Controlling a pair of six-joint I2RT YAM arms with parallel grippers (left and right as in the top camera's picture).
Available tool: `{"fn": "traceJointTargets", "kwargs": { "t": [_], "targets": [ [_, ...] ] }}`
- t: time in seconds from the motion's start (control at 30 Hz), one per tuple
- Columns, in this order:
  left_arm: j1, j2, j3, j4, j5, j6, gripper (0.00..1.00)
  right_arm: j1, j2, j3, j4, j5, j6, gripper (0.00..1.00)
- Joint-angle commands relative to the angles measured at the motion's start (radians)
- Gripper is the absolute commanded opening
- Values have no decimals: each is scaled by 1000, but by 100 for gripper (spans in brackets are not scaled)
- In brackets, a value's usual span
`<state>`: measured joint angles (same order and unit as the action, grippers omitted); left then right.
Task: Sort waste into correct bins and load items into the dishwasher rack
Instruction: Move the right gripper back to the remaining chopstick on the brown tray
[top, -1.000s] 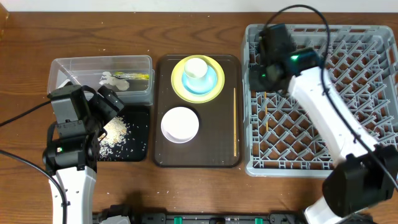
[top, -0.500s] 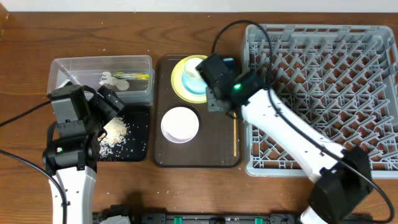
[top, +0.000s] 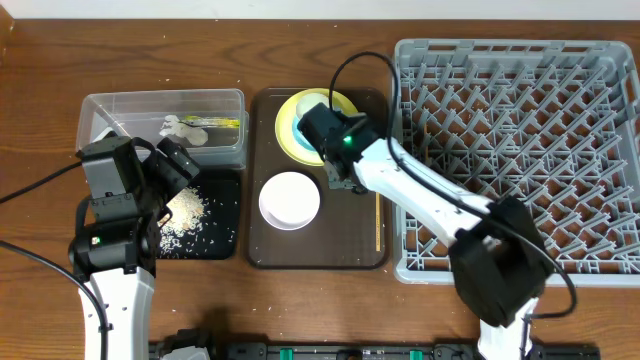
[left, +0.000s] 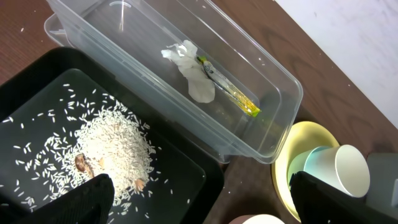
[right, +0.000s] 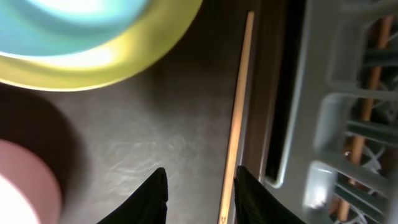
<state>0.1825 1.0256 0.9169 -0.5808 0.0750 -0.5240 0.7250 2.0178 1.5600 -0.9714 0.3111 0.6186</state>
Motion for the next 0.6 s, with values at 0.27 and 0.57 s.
{"fn": "traceJointTargets", "kwargs": {
  "t": [0.27,0.57],
  "targets": [
    [5,1,21,-3,-5,2,93,-35,62,-7,-1,-34,65,35],
    [5,1,21,-3,-5,2,93,-84,62,-19,-10,-80,64,36]
  ]
}}
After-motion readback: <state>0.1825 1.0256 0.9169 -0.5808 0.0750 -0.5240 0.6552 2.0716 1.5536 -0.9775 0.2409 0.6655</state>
